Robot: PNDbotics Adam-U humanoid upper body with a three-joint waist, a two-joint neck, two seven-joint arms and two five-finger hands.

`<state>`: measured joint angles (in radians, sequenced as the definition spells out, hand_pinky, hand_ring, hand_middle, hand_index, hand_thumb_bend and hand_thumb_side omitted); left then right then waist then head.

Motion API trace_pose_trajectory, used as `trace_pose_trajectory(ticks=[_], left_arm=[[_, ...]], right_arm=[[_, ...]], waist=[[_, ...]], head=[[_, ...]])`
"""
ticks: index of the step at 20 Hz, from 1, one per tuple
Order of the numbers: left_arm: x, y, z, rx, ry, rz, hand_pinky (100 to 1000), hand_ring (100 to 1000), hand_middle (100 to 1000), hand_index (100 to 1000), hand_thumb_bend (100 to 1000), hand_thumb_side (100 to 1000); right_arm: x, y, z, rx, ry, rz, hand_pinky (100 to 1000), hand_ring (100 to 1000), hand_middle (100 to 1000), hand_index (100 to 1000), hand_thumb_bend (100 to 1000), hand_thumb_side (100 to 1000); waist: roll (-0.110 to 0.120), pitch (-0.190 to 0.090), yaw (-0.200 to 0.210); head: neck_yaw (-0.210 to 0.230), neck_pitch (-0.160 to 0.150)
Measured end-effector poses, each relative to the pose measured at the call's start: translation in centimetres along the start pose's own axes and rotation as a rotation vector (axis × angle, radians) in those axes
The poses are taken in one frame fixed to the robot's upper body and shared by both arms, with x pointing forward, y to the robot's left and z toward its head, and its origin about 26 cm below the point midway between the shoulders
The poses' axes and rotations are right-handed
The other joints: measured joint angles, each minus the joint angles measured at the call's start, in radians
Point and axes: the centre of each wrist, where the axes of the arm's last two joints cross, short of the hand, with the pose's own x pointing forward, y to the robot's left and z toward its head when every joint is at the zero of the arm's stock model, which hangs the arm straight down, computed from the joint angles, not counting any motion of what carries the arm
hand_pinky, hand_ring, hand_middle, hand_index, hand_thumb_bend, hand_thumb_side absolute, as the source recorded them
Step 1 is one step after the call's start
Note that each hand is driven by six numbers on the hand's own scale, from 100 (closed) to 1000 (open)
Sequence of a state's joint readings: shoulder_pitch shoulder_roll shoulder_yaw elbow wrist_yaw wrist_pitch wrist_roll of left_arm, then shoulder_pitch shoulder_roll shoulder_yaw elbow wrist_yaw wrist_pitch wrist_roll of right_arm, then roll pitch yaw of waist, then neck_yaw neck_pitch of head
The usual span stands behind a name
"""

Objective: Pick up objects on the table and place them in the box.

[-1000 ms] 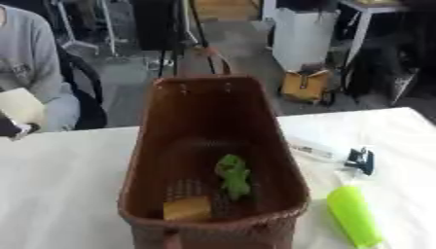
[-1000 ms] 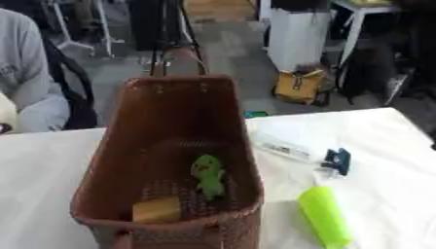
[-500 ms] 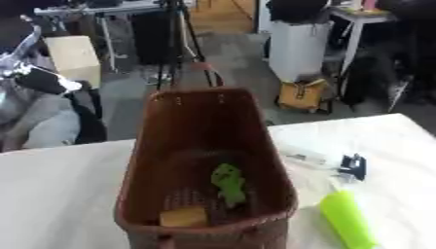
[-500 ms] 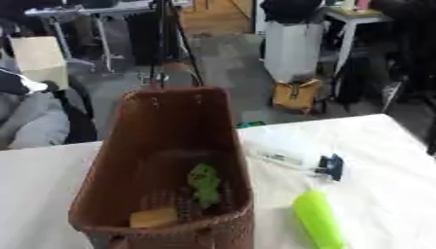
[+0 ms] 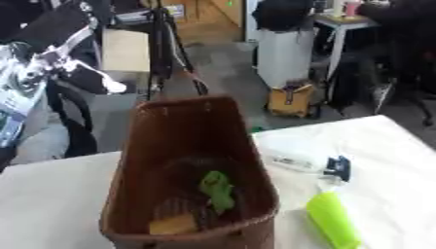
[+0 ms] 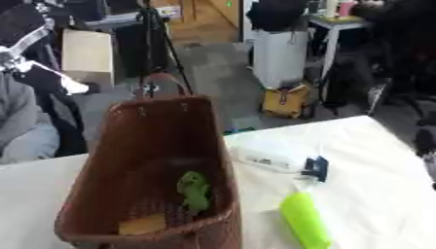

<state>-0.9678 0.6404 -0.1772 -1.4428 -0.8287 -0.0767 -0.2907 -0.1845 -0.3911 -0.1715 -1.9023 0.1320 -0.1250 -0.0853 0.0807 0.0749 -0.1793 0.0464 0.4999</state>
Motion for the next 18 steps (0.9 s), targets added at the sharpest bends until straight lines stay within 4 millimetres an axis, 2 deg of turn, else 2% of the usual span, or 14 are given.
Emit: trace_pose_trajectory(ticks=[5, 11, 18], left_arm=[[0.8, 0.0, -0.1, -0.025, -0.05, -0.017, 521, 537, 557, 746, 629, 289], [1.4, -1.2, 0.3, -0.124, -0.141, 0.041, 525, 536, 556, 749, 598, 330], [1.4, -1.4, 0.9, -0.214, -0.197, 0.08, 531, 506, 545, 754, 608, 349]], right_arm=[[0.0, 0.0, 0.0, 0.001, 0.0, 0.0, 539, 604, 713, 805, 354, 635], [0.0, 0.0, 0.0, 0.001, 0.0, 0.0, 538, 603, 713, 805, 354, 635], [0.0, 0.0, 0.0, 0.001, 0.001, 0.0, 538, 603, 713, 805, 355, 635]], waist=[[0.002, 0.0, -0.002], [0.003, 0.0, 0.001], [0.003, 0.0, 0.007]], head=[[-0.009, 0.0], [-0.015, -0.004], [-0.021, -0.008]])
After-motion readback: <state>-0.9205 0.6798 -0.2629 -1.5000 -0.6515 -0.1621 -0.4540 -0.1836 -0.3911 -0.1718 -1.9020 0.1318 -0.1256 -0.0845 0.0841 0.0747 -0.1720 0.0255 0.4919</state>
